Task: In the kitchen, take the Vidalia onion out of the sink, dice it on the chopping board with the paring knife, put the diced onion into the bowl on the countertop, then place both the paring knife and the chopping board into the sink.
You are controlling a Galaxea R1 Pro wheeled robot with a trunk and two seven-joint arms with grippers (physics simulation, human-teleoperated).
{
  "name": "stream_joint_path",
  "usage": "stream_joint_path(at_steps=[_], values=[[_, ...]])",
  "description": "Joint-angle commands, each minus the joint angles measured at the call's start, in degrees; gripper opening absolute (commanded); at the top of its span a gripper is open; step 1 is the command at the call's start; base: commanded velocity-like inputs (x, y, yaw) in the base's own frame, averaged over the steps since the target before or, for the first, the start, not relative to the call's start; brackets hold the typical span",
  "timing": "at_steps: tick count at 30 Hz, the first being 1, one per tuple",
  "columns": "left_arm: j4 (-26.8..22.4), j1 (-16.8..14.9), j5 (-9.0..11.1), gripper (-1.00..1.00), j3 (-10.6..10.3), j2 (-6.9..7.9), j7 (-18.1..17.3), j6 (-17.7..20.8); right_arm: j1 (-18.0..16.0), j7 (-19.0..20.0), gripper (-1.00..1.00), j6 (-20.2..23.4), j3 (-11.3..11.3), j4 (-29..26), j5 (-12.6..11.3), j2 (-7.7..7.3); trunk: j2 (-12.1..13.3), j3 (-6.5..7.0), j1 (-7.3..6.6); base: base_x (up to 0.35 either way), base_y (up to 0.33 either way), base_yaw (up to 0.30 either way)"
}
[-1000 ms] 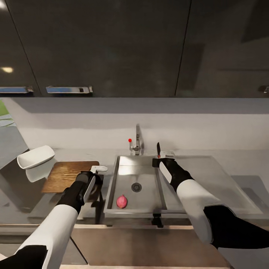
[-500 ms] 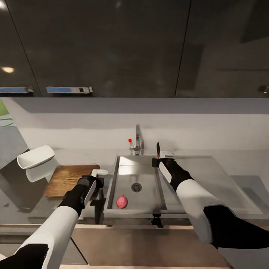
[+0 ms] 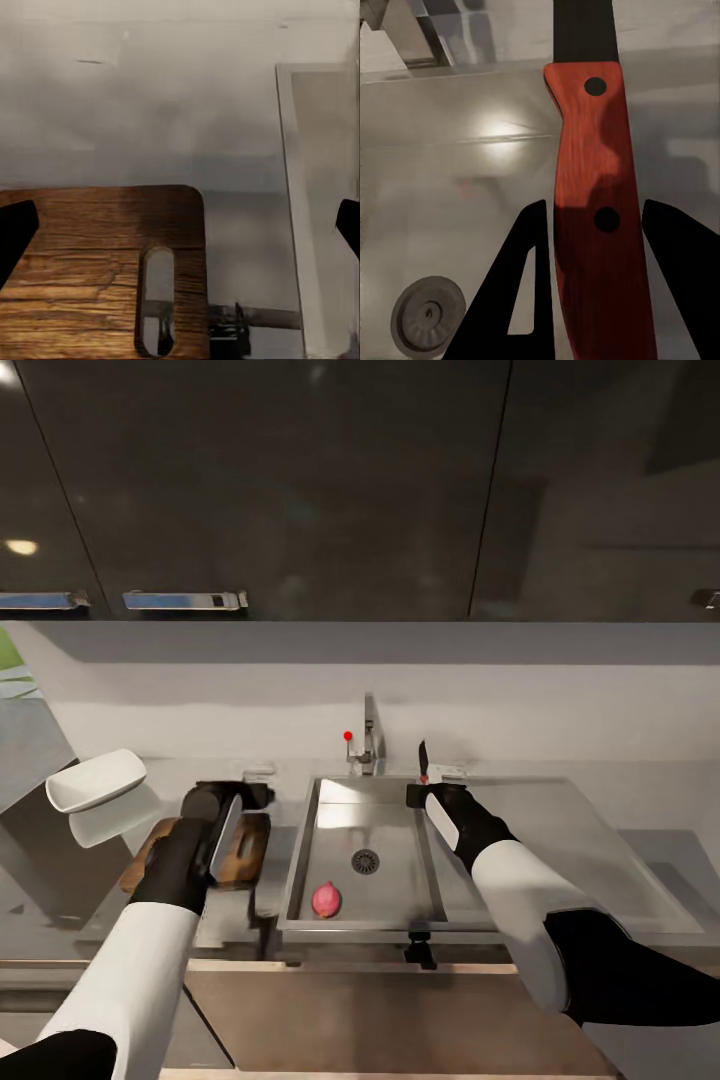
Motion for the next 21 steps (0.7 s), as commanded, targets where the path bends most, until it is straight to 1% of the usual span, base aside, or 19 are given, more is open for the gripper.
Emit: stream_joint_path(at_steps=[1, 2, 6, 8, 9, 11, 13, 18, 21], values=[[-1.06, -0.05, -0.33, 1.00, 0.09, -0.02, -0.17, 2.00, -0.04, -0.39, -1.00, 0.13, 0.09, -0.13, -0.59, 0.00, -0.12, -0.14, 0.04, 0.000, 0.000, 0.000], [-1.06, -0.05, -0.32, 1.00, 0.09, 0.01, -0.17, 2.47, -0.01, -0.36, -1.00, 0.03, 0.09, -0.15, -0.53, 0.08, -0.12, -0.14, 0.04, -0.039, 0.000, 0.000], [-0.23, -0.05, -0.31, 1.00, 0.09, 0.08, -0.19, 2.71, 0.05, -0.22, -1.00, -0.06, 0.17, -0.14, -0.43, 0.18, -0.12, -0.14, 0.04, -0.312, 0.000, 0.000], [2.43, -0.05, -0.31, 1.00, -0.05, -0.12, -0.27, 2.54, 0.05, -0.26, -1.00, -0.06, 0.17, -0.15, -0.43, 0.18, -0.12, -0.14, 0.04, -0.224, 0.000, 0.000], [3.97, -0.05, -0.28, 1.00, -0.15, -0.36, -0.31, 2.45, 0.05, -0.27, -1.00, -0.06, 0.18, -0.15, -0.43, 0.18, -0.12, -0.14, 0.04, -0.059, 0.000, 0.000], [6.55, -0.05, -0.31, 1.00, -0.25, -1.82, -0.28, 2.15, 0.05, -0.28, -1.00, -0.06, 0.18, -0.13, -0.43, 0.18, -0.12, -0.14, 0.04, -0.015, 0.000, 0.000], [7.06, -0.05, -0.30, 1.00, -0.26, -2.05, -0.26, 2.11, 0.05, -0.28, -1.00, -0.05, 0.18, -0.13, -0.43, 0.18, -0.12, -0.14, 0.04, -0.002, -0.037, 0.000], [7.92, -0.05, -0.31, 1.00, -0.26, -2.11, -0.26, 2.01, 0.05, -0.29, -1.00, 0.00, 0.18, -0.16, -0.43, 0.19, -0.12, -0.14, 0.04, 0.000, -0.270, 0.000], [8.73, -0.05, -0.23, 1.00, -0.26, -2.39, -0.26, 2.03, 0.05, -0.30, -1.00, 0.04, 0.18, -0.17, -0.38, 0.09, -0.12, -0.14, 0.04, 0.000, -0.316, 0.000]])
